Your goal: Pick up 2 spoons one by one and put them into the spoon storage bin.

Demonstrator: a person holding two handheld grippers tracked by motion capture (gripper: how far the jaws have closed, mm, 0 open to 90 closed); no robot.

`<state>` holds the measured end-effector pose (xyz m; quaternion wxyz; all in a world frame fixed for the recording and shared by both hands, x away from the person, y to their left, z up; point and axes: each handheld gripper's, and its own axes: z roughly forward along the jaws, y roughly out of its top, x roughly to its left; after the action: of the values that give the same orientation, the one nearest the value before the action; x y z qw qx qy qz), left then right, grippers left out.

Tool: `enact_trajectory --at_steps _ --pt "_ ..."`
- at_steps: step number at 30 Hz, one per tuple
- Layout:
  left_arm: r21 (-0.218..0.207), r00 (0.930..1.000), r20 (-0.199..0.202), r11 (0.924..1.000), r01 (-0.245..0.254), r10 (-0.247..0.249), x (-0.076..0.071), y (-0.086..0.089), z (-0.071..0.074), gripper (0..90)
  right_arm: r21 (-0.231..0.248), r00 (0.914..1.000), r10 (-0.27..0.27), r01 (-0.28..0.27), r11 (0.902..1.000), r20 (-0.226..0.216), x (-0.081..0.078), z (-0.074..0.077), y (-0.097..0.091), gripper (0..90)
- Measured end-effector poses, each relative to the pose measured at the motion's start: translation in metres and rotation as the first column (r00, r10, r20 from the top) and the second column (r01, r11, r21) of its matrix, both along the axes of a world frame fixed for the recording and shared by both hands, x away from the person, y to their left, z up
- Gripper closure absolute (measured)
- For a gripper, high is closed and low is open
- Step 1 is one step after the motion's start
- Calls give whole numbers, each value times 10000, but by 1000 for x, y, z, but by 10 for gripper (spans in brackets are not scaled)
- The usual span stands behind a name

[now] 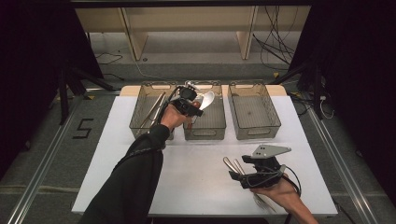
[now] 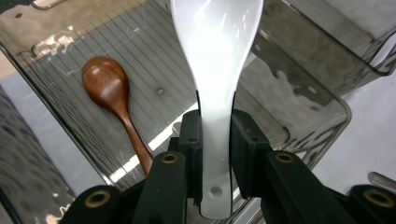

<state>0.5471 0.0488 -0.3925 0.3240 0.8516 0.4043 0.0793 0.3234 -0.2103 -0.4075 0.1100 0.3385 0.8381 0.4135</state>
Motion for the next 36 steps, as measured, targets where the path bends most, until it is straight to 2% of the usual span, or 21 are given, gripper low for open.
enact_trajectory --at_steps 6,10,12,16,19,27,31,36 --pt "194 9998 -200 9998 12 -9 0 -3 -5 746 14 10000 0 0 10000 12 0 1 0 265" --pt "67 9990 -432 10000 -67 70 1 -3 -7 726 11 10000 -7 7 10000 9 0 0 0 264" --pt "31 9985 -544 10000 11 -9 1 -2 -7 654 14 10000 -3 3 10000 18 -1 0 0 265" --pt "-91 9989 -458 9999 89 -93 -3 0 2 556 10 10000 -20 20 10000 -20 0 0 -1 265" --pt "-387 9992 -385 9992 107 -122 -8 4 12 490 15 10000 -25 25 10000 -11 -1 0 0 265" --pt "-1166 9990 -92 9923 421 -434 -33 21 33 363 -32 10000 -76 76 10000 -39 0 0 -1 264" --pt "-1461 9981 222 9875 599 -572 -52 30 37 326 -113 9999 -134 133 9998 -71 1 0 -1 264" --pt "-1549 9959 524 9846 815 -742 -75 41 36 282 -228 9995 -253 248 9994 -202 1 -1 -2 264"
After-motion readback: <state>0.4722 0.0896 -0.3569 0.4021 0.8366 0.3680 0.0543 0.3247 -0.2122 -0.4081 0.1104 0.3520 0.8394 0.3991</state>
